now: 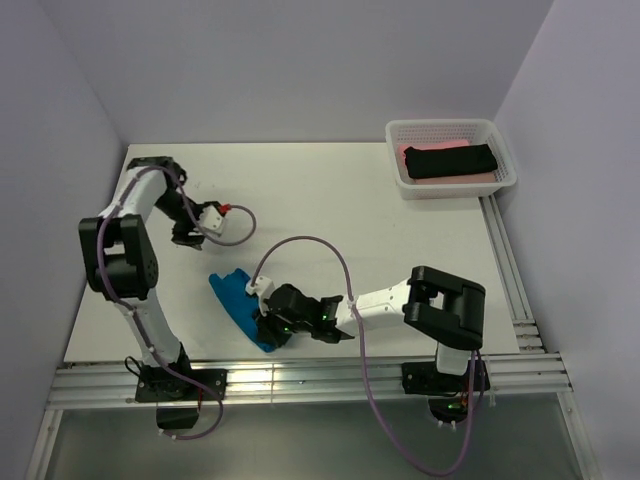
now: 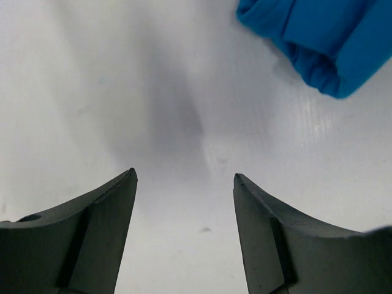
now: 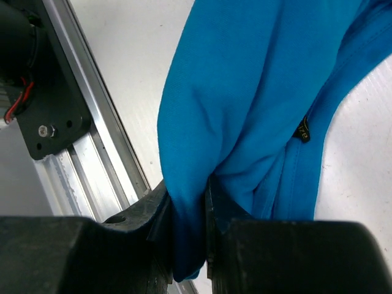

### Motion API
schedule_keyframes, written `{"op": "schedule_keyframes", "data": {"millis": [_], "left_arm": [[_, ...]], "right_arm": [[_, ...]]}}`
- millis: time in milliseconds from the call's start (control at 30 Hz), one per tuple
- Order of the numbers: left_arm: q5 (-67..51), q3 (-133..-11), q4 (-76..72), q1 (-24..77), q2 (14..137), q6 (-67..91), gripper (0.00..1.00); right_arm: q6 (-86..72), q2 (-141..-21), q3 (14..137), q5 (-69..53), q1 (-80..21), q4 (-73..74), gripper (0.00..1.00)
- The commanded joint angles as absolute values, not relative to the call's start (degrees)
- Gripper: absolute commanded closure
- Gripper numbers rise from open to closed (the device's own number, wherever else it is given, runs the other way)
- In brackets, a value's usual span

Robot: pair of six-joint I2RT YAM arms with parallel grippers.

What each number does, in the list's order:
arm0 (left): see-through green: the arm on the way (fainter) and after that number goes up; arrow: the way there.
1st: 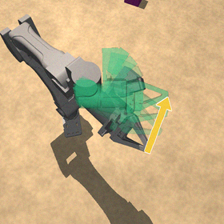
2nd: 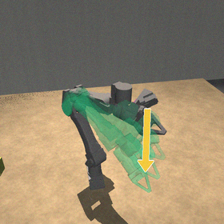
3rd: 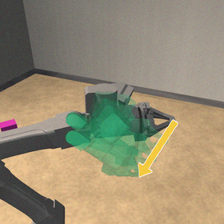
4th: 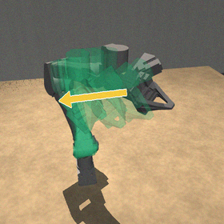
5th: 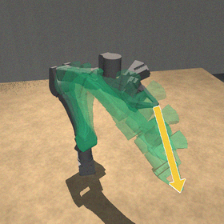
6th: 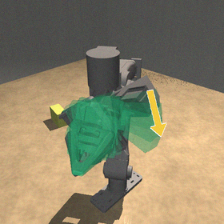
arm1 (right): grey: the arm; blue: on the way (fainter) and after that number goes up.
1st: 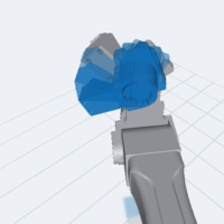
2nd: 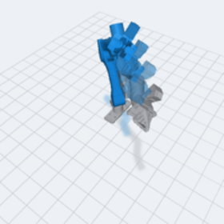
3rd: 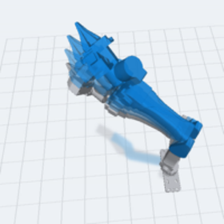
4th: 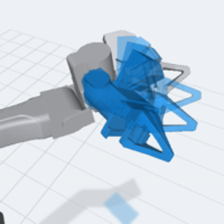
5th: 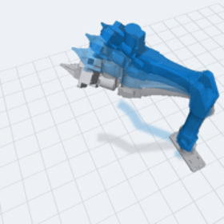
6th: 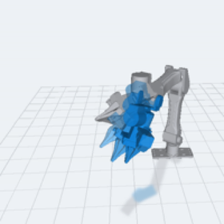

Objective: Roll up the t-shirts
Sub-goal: Roll the tshirt

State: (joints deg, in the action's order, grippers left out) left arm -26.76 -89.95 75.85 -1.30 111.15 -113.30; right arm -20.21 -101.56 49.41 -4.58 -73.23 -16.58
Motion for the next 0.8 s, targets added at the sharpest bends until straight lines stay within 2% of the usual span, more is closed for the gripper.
{"op": "schedule_keyframes", "data": {"millis": [0, 100, 233, 333, 433, 600, 767], "left_arm": [[-38.92, -88.25, 78.75, -8.51, 104.6, -125.76, 0.31], [-44.55, -81.85, 78.84, -18.33, 99.87, -136.96, 0.3], [-47.72, -67.63, 77.1, -24.51, 93.7, -147.48, 0.31], [-50.18, -60.58, 71.83, -25.22, 89.22, -147.57, 0.34], [-53.87, -48.91, 60.5, -25.31, 84.82, -148.27, 0.33], [-60.46, -46.41, 57.22, -24.35, 83.76, -148.62, 0.32], [-64.85, -39.65, 46.25, -23.47, 80.43, -148.62, 0.31]], "right_arm": [[-21.71, -104.15, 47.38, -9.75, -72.34, -15.55, 1.0], [-23.11, -105.03, 46.41, -13.52, -70.32, -17.13, 1.0], [-24.43, -106.52, 46.84, -17.92, -66.98, -18.2, 1.0], [-25.31, -107.66, 47.37, -20.73, -65.92, -18.98, 1.0], [-26.27, -108.37, 47.72, -22.32, -64.69, -19.25, 1.0], [-27.16, -110.21, 49.3, -23.99, -62.59, -17.93, 1.0], [-27.33, -110.74, 49.92, -25.39, -61.26, -16.7, 1.0]]}}
